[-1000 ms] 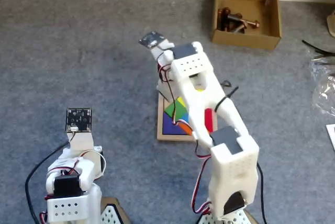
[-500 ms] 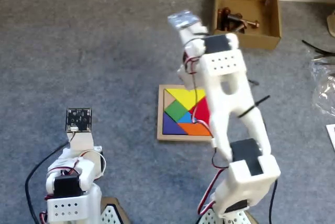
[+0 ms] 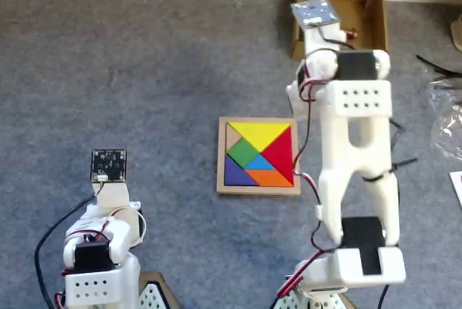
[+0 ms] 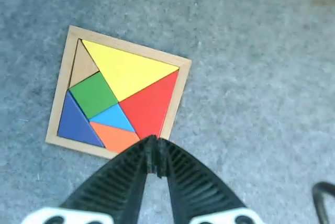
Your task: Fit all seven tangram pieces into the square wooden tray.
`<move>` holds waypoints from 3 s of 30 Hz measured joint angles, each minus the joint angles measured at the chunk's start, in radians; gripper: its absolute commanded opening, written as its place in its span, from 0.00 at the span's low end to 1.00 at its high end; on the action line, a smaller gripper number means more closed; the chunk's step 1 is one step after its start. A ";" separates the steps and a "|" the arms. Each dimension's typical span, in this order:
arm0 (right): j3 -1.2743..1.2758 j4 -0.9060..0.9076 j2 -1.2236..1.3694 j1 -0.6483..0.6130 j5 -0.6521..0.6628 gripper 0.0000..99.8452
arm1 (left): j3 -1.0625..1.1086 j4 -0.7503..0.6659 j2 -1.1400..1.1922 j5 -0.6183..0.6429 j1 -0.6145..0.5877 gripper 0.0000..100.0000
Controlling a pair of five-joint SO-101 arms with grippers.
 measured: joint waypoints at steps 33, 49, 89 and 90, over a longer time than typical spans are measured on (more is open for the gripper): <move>0.873 -0.183 -0.988 0.054 0.068 0.00 | 0.000 0.000 0.000 0.000 0.000 0.00; 1.290 -0.414 -1.307 0.164 0.071 0.00 | 0.000 0.000 0.000 0.000 0.000 0.00; 1.685 -0.416 -1.766 0.164 0.071 0.00 | 0.000 0.000 0.000 0.000 0.000 0.00; 1.688 -0.416 -1.766 0.163 0.071 0.00 | 0.000 0.000 0.000 0.000 0.000 0.00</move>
